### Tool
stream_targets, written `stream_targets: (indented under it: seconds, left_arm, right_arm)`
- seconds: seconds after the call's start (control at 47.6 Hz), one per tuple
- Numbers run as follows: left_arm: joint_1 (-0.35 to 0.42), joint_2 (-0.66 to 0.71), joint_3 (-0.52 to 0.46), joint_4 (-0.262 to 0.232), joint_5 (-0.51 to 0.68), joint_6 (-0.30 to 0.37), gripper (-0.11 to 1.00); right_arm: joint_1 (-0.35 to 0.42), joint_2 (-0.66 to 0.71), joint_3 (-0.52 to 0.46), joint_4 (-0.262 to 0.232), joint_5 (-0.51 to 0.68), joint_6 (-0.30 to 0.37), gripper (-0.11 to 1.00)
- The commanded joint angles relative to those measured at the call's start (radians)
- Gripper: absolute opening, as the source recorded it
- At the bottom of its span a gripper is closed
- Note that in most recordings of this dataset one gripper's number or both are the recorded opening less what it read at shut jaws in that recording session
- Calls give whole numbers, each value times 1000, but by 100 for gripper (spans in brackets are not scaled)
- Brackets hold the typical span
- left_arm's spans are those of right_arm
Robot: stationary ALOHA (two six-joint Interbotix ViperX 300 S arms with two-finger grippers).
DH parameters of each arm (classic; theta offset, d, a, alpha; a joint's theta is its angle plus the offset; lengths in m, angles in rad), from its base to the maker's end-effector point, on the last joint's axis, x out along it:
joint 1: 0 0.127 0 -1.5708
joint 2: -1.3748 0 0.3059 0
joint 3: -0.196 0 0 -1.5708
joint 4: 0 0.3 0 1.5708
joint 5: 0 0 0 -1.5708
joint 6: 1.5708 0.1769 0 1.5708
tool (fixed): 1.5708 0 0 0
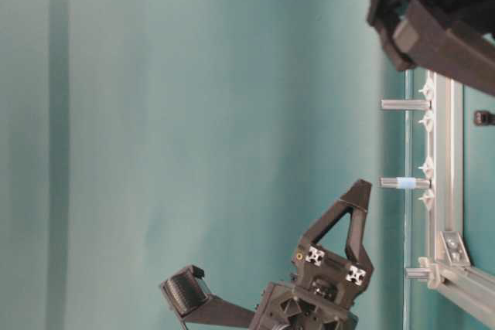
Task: Insert the wire through the string loop located in the center.
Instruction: 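Move the right gripper down over the black USB cable near its plug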
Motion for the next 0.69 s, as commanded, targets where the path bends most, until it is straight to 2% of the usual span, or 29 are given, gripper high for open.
stream_targets:
  seconds: [0.0,0.357,0.672]
  left_arm:
    - [-3,-26,-11,3,5,-2,0]
    - [-5,-28,-9,3,31,-3,0]
    - [-6,-28,-5,3,34,-5,0]
  right_arm:
    - [3,-3,-12,2,-21,9,65]
    - [21,63,-38,2,-51,23,66]
    - [26,135,-74,2,-64,75,65]
